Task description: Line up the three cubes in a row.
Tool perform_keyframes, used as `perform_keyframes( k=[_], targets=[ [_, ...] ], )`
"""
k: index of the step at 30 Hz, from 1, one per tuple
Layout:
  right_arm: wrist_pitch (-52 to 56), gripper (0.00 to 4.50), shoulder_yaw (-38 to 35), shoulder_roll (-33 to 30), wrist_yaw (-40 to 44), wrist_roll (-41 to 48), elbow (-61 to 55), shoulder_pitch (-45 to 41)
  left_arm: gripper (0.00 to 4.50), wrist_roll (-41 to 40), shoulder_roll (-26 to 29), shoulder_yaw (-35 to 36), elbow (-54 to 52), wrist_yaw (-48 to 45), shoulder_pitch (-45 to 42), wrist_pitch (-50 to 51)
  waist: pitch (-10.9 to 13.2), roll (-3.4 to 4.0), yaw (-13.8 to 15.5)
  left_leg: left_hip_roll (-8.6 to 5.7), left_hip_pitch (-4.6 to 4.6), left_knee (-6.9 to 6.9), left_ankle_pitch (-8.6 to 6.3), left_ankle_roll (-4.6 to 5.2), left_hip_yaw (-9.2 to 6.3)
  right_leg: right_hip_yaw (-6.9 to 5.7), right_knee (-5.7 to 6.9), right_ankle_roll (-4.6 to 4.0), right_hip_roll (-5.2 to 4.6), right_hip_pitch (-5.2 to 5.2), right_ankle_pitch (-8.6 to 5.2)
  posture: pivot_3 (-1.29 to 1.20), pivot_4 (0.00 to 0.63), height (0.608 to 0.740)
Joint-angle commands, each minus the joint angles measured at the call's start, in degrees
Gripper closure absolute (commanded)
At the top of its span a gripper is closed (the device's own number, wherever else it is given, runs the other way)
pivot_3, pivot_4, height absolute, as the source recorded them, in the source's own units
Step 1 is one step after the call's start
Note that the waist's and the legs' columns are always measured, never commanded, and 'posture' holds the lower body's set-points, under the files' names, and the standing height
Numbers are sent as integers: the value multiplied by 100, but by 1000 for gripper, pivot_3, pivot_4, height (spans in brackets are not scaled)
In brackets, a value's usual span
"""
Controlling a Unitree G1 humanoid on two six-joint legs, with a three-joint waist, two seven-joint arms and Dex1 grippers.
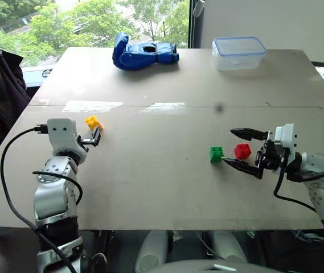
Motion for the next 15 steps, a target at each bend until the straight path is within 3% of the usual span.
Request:
perform_keyframes(
  k=[1, 8, 13, 15],
  targets=[
    [-8, 0, -100, -17, 47, 78, -73, -73, 102, 143, 11, -160, 514, 295, -362, -421, 0, 0, 5, 0, 0, 0, 10, -18, 0, -1, 0, 0, -1, 0, 0, 0, 150, 740],
    [-50, 0, -110, 15, -25, 57, -185, 54, 102, 178, 126, -397, 1936, 406, -1012, -1103, 0, -1, -27, -3, -1, -1, 12, -21, 4, 0, 0, 0, -2, -3, 0, 0, 150, 740],
    [-75, 0, -125, 49, -80, 43, -217, 95, 102, 144, 118, -400, 2325, 596, -1209, -1300, 0, -1, -30, -2, -2, -1, 12, -21, 4, -1, -1, 1, -3, -3, 0, 0, 150, 740],
    [-78, 0, -137, 59, -105, 41, -222, 96, 628, 153, 125, -351, 2392, 740, -1222, -1331, 0, -1, -29, -2, -2, -1, 12, -21, 3, -2, -1, 1, -5, -3, 0, 0, 150, 740]
  ],
)
